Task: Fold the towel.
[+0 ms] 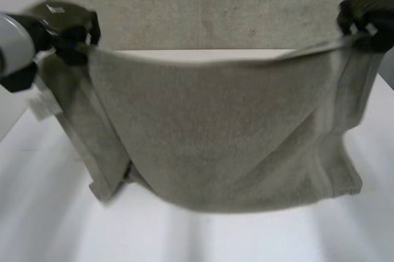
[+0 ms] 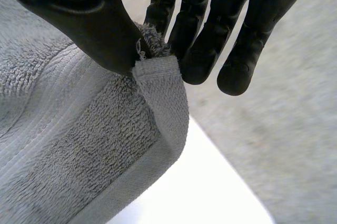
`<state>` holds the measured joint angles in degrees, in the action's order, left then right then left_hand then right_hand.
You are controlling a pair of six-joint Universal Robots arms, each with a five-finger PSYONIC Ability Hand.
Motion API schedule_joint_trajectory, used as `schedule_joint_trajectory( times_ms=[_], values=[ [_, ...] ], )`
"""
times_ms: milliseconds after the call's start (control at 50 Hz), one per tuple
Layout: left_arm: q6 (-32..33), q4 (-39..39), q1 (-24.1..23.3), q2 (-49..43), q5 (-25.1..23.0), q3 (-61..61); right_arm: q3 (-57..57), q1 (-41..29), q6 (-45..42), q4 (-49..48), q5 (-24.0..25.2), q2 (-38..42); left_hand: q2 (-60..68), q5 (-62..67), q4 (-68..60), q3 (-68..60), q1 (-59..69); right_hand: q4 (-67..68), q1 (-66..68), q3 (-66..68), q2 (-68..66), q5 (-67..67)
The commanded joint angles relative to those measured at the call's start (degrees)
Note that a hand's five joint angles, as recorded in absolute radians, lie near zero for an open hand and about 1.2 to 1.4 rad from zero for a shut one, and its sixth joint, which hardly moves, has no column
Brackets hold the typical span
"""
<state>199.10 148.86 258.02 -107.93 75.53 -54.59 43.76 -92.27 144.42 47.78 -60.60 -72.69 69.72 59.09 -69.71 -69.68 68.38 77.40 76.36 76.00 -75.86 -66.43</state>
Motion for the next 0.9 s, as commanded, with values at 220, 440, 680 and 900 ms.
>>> schedule_joint_trajectory(
  times_ms=[220, 440, 680, 900],
  values=[
    [-0.7, 6.1, -2.9, -28.8, 3.7, 40.8, -24.6, -11.9, 1.3, -19.7, -14.2, 24.0, 10.3, 10.9, -10.3, -10.3, 11.6, 2.6, 3.6, 4.0, -4.1, -3.6],
    [-4.9, 21.5, -5.2, -22.7, 12.0, 53.6, -34.9, -12.1, 15.6, -39.4, -18.3, 16.9, 10.3, 10.9, -10.3, -10.3, 11.6, 2.6, 3.6, 4.0, -4.1, -3.6],
    [-10.8, 8.9, -5.0, -21.5, 7.7, 28.5, -15.8, -12.2, 9.1, -27.3, -14.0, 16.9, 10.3, 10.9, -10.3, -10.3, 11.6, 2.6, 3.6, 4.0, -4.1, -3.6],
    [-5.1, 24.0, -5.0, -22.6, 4.4, -6.1, 7.9, -12.2, -1.3, -27.4, -12.2, 23.6, 10.3, 10.9, -10.3, -10.3, 11.6, 2.6, 3.6, 4.0, -4.1, -3.6]
  ],
)
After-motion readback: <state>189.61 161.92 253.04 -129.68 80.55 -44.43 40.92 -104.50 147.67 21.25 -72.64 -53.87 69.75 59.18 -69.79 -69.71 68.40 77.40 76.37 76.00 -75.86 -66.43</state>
